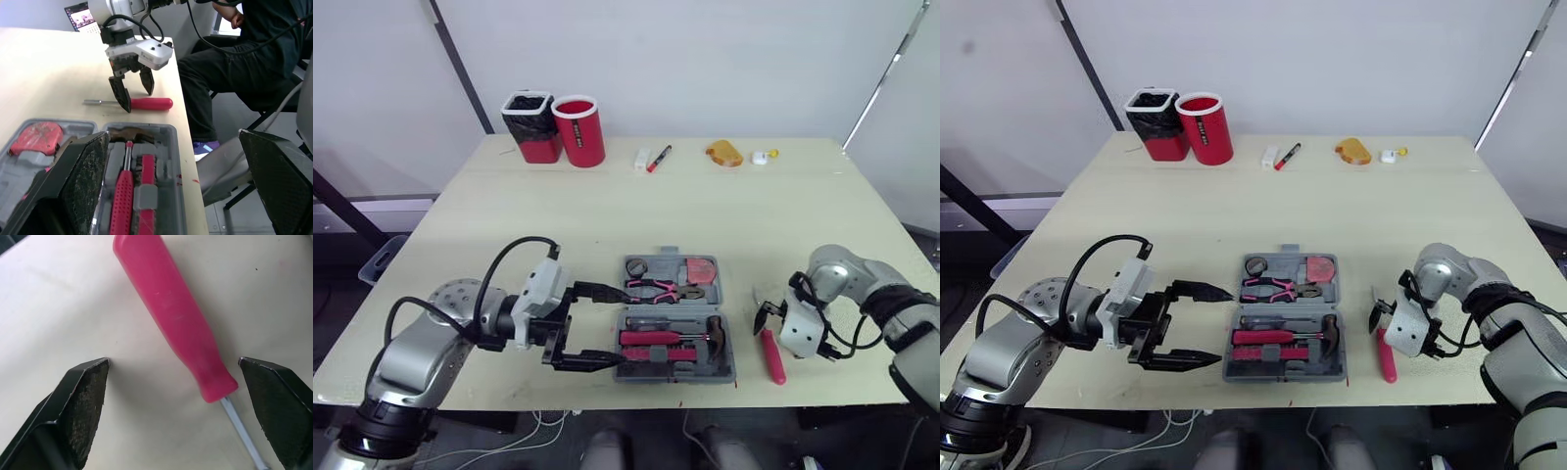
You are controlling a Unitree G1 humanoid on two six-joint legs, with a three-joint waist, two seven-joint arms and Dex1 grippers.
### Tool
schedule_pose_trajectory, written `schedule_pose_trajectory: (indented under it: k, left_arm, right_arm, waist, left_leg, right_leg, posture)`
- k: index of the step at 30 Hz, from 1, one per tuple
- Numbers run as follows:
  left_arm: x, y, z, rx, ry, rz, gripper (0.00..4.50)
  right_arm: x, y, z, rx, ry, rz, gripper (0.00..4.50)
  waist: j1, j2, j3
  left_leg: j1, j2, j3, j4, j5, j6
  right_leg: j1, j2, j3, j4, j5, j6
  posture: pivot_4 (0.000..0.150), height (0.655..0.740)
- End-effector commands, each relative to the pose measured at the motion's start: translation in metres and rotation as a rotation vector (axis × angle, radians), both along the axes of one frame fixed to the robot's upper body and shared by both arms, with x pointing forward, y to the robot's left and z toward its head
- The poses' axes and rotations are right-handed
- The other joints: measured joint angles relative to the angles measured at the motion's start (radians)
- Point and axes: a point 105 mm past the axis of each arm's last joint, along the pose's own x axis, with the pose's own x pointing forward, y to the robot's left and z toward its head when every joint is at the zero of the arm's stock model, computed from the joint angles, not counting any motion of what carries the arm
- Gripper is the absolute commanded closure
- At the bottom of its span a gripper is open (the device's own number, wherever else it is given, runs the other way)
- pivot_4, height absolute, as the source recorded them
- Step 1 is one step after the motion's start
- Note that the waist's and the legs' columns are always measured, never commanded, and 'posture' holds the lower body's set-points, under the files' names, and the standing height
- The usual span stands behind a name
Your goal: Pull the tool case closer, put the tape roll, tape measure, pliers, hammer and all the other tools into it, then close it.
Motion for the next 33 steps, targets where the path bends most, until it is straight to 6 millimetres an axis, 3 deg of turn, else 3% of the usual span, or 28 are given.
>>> schedule_pose_trajectory:
  k: [1,4,7,8,14,17,21,24,33]
  left_arm:
    - [-0.004,-0.003,0.011,-0.011,-0.047,-0.017,0.00]
    - [-0.004,-0.004,0.012,-0.012,-0.049,-0.016,0.00]
    - [-0.004,-0.004,0.012,-0.012,-0.051,-0.013,0.00]
    - [-0.004,-0.004,0.012,-0.013,-0.052,-0.013,0.00]
    - [-0.005,-0.007,0.014,-0.027,-0.059,-0.012,0.00]
    - [-0.005,-0.007,0.014,-0.032,-0.059,-0.011,0.00]
    - [-0.003,-0.008,0.015,-0.046,-0.055,-0.011,0.00]
    - [-0.002,-0.010,0.015,-0.056,-0.052,-0.014,0.00]
    - [-0.002,-0.009,0.013,-0.068,-0.050,-0.030,0.00]
  right_arm:
    - [0.002,0.006,-0.004,0.018,-0.010,0.007,1.50]
    - [0.004,0.009,-0.005,0.017,-0.014,0.013,2.55]
    - [0.005,0.009,-0.005,0.018,-0.015,0.014,3.95]
    - [0.005,0.008,-0.004,0.019,-0.017,0.012,4.09]
    - [0.007,-0.007,0.012,0.073,-0.004,-0.168,4.13]
    - [-0.002,-0.021,0.026,0.098,0.058,-0.356,4.13]
    - [-0.020,-0.033,0.044,0.245,0.149,-0.726,4.13]
    - [-0.029,-0.029,0.052,0.356,0.164,-0.933,4.13]
    - [-0.034,-0.023,0.047,0.572,0.130,-1.652,4.13]
  waist:
    - [-0.002,-0.001,0.000]
    - [-0.012,-0.002,-0.001]
    - [-0.019,-0.003,-0.002]
    - [-0.023,-0.003,-0.002]
    - [-0.019,-0.002,-0.001]
    - [-0.003,0.001,0.001]
    - [0.009,0.002,0.002]
    - [0.012,0.003,0.001]
    - [0.005,0.002,0.001]
  left_leg:
    - [0.001,0.000,0.000,0.000,0.000,0.000]
    - [0.001,0.000,0.000,0.001,0.000,0.000]
    - [0.002,0.000,0.000,0.001,0.000,0.000]
    - [0.002,0.000,0.000,0.001,0.000,0.000]
    - [0.002,0.000,-0.001,0.001,0.000,0.000]
    - [0.000,0.000,-0.003,0.001,0.000,0.000]
    - [0.000,-0.001,-0.002,0.000,0.000,0.000]
    - [-0.001,0.000,-0.003,0.000,0.000,0.000]
    - [-0.001,-0.001,-0.002,0.000,0.000,0.000]
  right_leg:
    - [0.001,0.000,0.000,0.000,0.000,-0.001]
    - [0.001,0.000,0.000,0.000,0.000,-0.002]
    - [0.002,0.000,0.000,0.001,0.000,-0.003]
    - [0.002,0.000,0.000,0.001,0.000,-0.003]
    - [0.002,0.000,0.000,0.002,0.001,0.000]
    - [0.001,-0.002,0.000,0.002,0.002,0.001]
    - [0.000,-0.001,0.000,0.001,0.002,0.001]
    - [0.000,-0.001,-0.002,0.001,0.002,0.001]
    - [0.000,0.000,-0.001,0.001,0.002,0.001]
  posture:
    - [0.150,0.7400]
    - [0.150,0.7400]
    - [0.150,0.7400]
    - [0.150,0.7400]
    - [0.150,0.7400]
    - [0.150,0.7400]
    - [0.150,0.7400]
    - [0.150,0.7400]
    - [0.150,0.7400]
